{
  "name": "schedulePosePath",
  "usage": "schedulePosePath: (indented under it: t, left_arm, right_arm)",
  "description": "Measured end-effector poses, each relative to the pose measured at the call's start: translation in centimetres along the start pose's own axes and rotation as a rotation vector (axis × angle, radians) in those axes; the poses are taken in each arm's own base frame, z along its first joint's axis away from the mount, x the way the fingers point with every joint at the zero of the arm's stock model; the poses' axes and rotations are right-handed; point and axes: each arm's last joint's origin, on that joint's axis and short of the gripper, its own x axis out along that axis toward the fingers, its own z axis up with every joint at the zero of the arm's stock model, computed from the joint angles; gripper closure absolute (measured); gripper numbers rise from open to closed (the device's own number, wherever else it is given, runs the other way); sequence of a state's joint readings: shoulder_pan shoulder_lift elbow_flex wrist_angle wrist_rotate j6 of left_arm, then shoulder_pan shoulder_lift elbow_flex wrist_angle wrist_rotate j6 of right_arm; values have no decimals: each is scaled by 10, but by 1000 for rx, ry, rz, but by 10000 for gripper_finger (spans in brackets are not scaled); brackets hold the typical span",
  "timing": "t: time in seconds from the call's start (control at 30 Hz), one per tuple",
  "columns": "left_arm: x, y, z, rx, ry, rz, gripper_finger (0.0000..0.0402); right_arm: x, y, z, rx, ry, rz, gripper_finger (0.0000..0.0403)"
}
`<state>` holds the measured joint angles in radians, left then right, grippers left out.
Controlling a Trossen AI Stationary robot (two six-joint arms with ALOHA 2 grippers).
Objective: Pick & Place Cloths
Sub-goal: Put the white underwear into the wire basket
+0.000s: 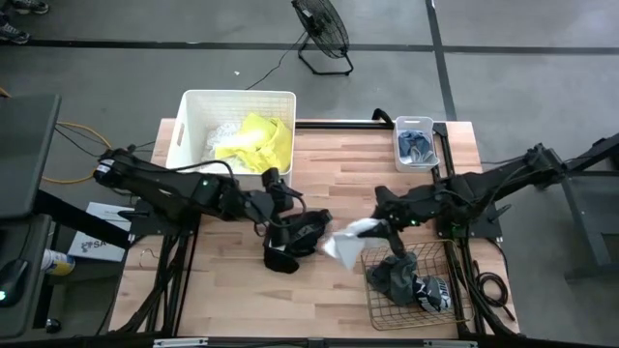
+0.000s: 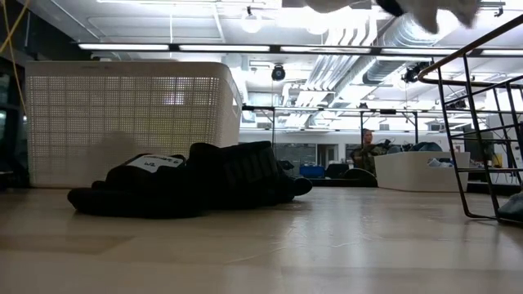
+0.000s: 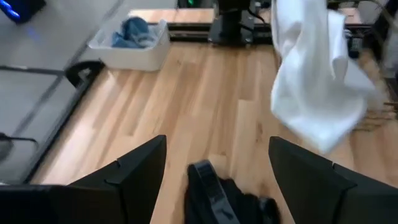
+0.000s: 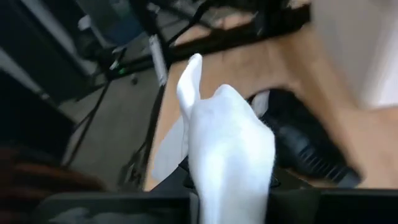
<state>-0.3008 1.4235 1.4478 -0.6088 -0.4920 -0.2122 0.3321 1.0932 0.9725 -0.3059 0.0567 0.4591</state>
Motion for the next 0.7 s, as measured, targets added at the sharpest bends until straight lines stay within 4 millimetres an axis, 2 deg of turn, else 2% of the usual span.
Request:
schedulePosePath:
  t: [0.4,0.7]
  left_arm:
    - [-4,2,-12,0,132,-61,126]
    - [-4,2,-14,17,152,-59,126]
  right_arm:
    - [-18,29,-38,280,302,68,363]
    - [-32,39,-72,508,545,-119,363]
